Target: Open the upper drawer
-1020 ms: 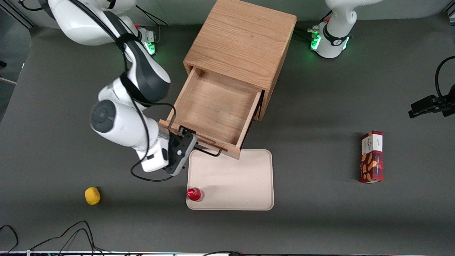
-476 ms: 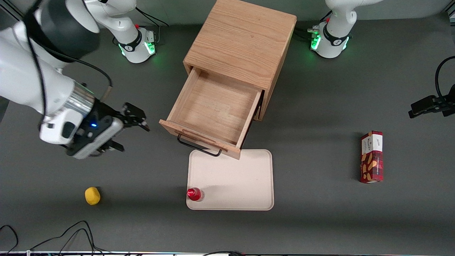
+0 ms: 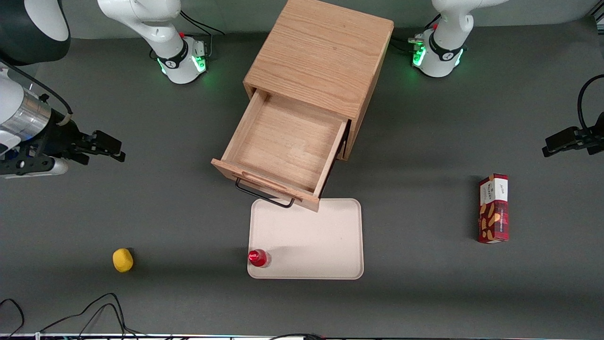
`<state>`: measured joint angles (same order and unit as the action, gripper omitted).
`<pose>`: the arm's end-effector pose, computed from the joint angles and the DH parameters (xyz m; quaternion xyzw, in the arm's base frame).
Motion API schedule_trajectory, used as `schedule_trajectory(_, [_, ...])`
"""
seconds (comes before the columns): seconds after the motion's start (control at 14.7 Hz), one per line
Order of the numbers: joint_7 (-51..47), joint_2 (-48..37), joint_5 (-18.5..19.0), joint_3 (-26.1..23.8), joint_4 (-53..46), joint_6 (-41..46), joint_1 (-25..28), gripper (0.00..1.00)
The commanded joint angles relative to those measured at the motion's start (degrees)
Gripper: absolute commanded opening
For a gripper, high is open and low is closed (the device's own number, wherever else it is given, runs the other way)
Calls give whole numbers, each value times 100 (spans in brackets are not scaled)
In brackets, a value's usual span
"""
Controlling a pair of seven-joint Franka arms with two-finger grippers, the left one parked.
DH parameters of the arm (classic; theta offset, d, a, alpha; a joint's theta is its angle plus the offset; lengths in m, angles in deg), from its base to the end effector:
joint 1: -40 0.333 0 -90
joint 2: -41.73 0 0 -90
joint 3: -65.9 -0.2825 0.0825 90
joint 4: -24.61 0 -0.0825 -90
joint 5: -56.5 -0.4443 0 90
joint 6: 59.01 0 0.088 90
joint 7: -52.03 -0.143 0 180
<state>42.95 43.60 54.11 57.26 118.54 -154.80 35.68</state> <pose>0.6278 0.0521 0.5072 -0.9988 0.0437 0.0026 0.0231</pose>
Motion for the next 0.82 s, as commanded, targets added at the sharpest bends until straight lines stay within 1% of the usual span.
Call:
schedule_trajectory(0.0, [-383, -205, 168, -94, 257, 43, -235, 100])
schedule_trajectory(0.2, [-392, -284, 343, -243, 266, 236, -236, 100])
schedule_trajectory(0.75, [-392, -275, 352, -279, 213, 342, -218, 100])
